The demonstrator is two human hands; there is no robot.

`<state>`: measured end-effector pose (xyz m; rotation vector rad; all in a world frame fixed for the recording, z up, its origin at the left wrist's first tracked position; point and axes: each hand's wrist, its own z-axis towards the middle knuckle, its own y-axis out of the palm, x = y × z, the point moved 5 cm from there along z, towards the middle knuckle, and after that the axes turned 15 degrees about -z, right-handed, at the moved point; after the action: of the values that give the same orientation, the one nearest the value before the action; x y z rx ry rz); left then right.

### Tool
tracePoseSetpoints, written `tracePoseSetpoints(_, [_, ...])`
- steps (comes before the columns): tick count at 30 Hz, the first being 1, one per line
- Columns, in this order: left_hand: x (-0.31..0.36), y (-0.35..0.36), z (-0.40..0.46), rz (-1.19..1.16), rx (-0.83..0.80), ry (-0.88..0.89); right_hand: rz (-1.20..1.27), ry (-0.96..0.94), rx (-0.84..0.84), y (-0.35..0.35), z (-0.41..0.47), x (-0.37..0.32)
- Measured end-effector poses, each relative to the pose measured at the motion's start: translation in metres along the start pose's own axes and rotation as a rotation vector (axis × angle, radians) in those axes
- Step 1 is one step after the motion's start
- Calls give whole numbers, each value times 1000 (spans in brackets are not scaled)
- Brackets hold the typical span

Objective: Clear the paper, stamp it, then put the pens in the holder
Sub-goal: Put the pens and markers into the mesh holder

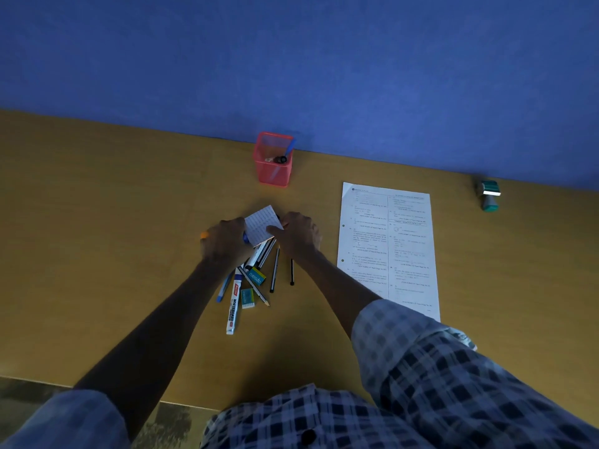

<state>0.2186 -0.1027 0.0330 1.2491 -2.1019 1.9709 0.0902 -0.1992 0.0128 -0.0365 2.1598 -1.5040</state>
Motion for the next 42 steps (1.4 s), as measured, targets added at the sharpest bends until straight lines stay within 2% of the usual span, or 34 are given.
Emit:
tracePoseSetpoints(3, [0, 0, -1, 10, 15, -24, 136, 61, -55, 1, 2, 1])
tracePoseSetpoints(7, [6, -7, 2, -83, 66, 64, 354, 90, -128, -6, 5, 4])
tracePoseSetpoints(11, [14, -36, 10, -258, 191, 56, 464, 26, -68, -33, 3, 3])
tracePoseSetpoints(13, [24, -60, 14, -355, 287, 117, 468, -58, 0, -50, 2, 1])
tracePoseSetpoints(18, [51, -117, 30, -598, 490, 297, 382, -236, 272, -101, 2, -8])
tracePoseSetpoints(22, [76, -149, 43, -746, 579, 436, 298, -263, 492, -139, 13, -16])
tracePoseSetpoints(24, [89, -158, 48, -781, 606, 493, 261, -272, 547, -152, 22, -21])
tracePoseSetpoints(31, [110, -154, 71, -818, 603, 571, 135, -302, 514, -172, 50, -40])
tracePoseSetpoints(42, [90, -98, 90, -550, 481, 512, -277, -346, 296, -149, 82, -63])
